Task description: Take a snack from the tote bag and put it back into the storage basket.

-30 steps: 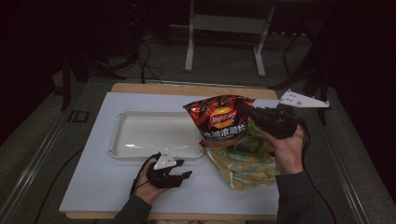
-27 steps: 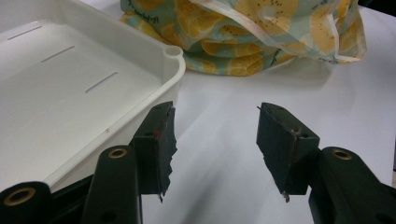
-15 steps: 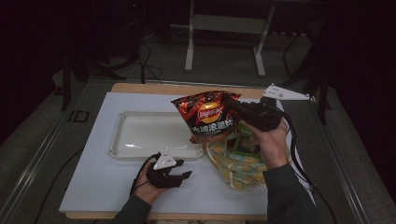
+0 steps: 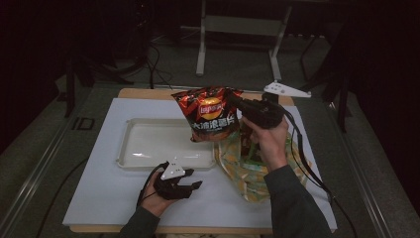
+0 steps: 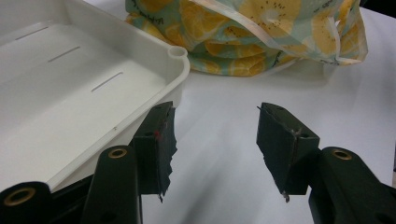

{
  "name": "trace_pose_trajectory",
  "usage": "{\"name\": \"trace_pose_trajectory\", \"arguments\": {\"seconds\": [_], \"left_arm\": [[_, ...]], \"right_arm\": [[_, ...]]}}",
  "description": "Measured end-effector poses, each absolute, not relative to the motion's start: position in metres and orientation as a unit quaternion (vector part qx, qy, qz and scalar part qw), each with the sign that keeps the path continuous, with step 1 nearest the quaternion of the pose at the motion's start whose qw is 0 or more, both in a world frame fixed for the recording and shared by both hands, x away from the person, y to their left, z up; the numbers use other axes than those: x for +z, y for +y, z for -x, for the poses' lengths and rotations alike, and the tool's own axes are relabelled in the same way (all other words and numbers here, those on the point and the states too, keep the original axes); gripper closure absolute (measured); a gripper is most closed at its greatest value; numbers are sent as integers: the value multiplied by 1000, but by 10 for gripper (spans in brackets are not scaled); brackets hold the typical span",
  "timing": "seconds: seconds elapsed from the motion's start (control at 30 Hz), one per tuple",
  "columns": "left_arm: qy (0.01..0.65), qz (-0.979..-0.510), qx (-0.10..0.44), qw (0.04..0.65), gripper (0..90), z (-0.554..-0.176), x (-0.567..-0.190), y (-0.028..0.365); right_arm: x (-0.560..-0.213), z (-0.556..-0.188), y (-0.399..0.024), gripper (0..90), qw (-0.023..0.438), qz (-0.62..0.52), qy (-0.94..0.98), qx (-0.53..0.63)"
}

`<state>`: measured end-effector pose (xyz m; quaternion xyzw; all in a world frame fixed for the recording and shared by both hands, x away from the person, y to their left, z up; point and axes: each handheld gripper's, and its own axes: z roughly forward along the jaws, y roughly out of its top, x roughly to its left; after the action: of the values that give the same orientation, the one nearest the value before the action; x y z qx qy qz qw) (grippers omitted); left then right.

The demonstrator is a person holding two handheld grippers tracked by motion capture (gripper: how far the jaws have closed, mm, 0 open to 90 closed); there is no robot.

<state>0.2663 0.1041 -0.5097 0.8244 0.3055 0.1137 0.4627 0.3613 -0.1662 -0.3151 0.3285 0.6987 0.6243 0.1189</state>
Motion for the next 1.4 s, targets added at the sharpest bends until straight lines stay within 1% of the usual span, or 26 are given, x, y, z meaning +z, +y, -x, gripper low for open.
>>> {"name": "trace_pose_trajectory", "arguments": {"seconds": [0.23,0.5,0.67,0.83,1.03,1.4], "left_arm": [[306,-826,113,460,463,-266,-510,104],[307,-825,114,460,463,-265,-510,106],[308,-826,114,459,463,-264,-510,107],[310,-825,116,458,463,-262,-511,108],[312,-825,115,456,463,-261,-512,109],[321,-820,114,460,463,-258,-513,115]], "right_arm": [[-316,-376,-152,900,132,-341,694,621],[-329,-396,-122,900,127,-351,691,619],[-330,-401,-112,900,148,-364,684,615],[-329,-405,-103,900,157,-357,687,613],[-339,-415,-91,900,151,-358,691,609],[-372,-435,-71,900,135,-397,692,587]]}}
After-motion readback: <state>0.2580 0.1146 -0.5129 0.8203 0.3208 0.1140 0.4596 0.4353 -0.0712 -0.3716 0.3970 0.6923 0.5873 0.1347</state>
